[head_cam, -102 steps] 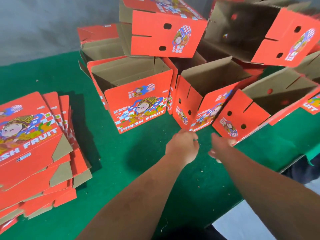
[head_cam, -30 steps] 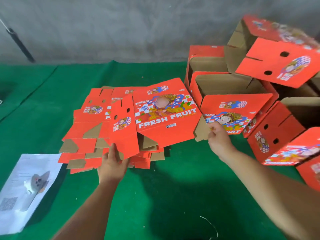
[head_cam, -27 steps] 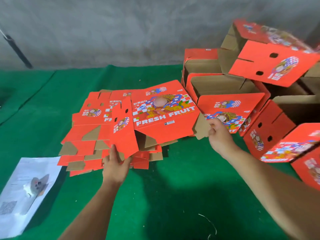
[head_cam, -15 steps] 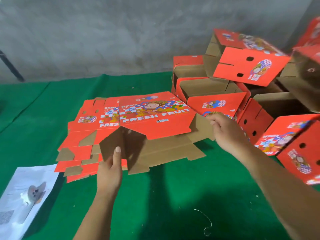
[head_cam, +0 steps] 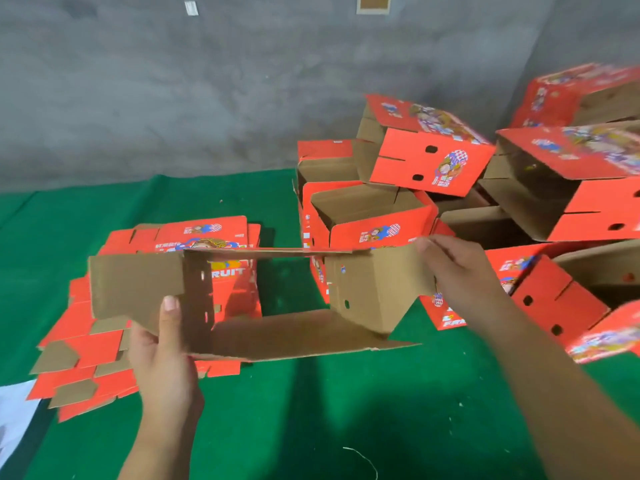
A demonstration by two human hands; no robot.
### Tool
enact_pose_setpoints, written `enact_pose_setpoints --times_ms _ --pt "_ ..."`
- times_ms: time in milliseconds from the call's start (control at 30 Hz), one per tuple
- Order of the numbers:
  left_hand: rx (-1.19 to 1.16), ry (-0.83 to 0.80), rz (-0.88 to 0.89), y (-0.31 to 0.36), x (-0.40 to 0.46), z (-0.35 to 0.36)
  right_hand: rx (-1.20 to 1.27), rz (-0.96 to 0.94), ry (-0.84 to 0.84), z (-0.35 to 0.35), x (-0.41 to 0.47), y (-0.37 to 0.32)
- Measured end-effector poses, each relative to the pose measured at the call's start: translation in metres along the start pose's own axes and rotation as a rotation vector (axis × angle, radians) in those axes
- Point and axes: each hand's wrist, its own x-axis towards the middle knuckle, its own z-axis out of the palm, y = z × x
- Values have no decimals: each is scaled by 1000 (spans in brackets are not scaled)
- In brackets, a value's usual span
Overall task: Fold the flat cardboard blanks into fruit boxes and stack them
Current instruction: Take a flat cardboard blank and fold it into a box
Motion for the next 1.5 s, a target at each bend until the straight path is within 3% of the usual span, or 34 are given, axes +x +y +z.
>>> enact_pose_setpoints --times_ms 167,633,800,933,1033,1300,1367,1500 --pt "-38 66 -98 -4 10 9 80 7 33 -13 8 -3" --pt "42 -87 -319 -60 -42 131 -139 122 130 -94 56 73" --pt "51 75 -309 -64 -44 144 48 233 75 -75 48 91" --pt "108 148 -204 -69 -40 147 238 238 -9 -51 30 117" --pt "252 100 -21 -73 -43 144 264 282 -11 -44 22 125" --pt "603 -123 352 -64 -45 139 162 322 341 -27 18 113" --pt "603 -179 369 -62 -46 138 37 211 401 -11 6 104" --pt "669 -343 374 -63 -41 137 -520 -137 552 5 -7 95"
